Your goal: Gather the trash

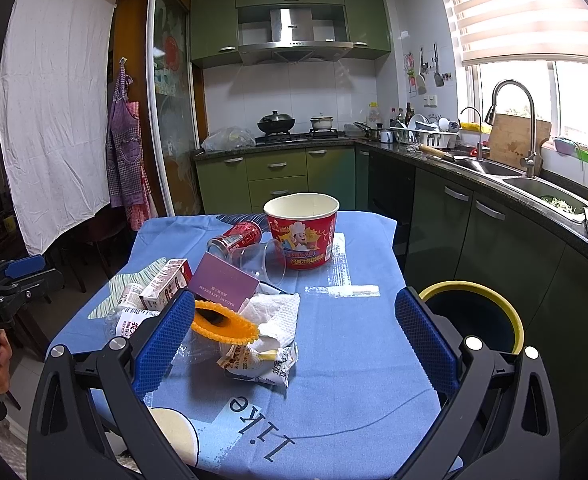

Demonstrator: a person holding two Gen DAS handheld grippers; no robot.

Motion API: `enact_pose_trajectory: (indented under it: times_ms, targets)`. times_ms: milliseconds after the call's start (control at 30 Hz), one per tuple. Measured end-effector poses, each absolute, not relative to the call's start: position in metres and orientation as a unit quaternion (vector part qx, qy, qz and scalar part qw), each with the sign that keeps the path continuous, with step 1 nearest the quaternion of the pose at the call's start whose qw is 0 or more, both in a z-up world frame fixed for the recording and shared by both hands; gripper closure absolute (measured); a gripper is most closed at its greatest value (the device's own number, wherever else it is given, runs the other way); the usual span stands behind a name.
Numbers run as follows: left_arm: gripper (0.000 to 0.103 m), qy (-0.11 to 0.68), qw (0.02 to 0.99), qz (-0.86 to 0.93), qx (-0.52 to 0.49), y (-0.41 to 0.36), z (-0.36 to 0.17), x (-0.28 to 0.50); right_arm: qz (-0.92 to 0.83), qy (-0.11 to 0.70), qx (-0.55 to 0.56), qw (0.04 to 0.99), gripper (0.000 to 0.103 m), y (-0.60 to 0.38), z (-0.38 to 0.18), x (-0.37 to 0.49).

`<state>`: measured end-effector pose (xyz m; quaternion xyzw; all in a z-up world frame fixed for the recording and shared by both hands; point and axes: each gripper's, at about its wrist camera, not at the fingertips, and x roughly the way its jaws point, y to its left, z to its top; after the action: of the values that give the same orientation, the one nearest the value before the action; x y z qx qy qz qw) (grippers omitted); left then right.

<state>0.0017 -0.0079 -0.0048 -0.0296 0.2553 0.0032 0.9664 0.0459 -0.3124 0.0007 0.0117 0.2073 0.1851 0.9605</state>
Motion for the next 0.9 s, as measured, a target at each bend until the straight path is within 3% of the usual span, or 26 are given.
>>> enact_pose_trajectory:
  times_ms: [633,900]
  targets:
    - [0.006,0.258,0.966,0.003,-0.028,-0.006,-0.006,0.006,0.184,0.212,0.013,0.960,0.004,-0.309,-0.004,0.050]
    - [0.006,0.268,0.963,0.017,-0.036,0.022,-0.003,0.057,0.187,0.232,-0.003,0.954,0.004,-0.311,0.002,0.083]
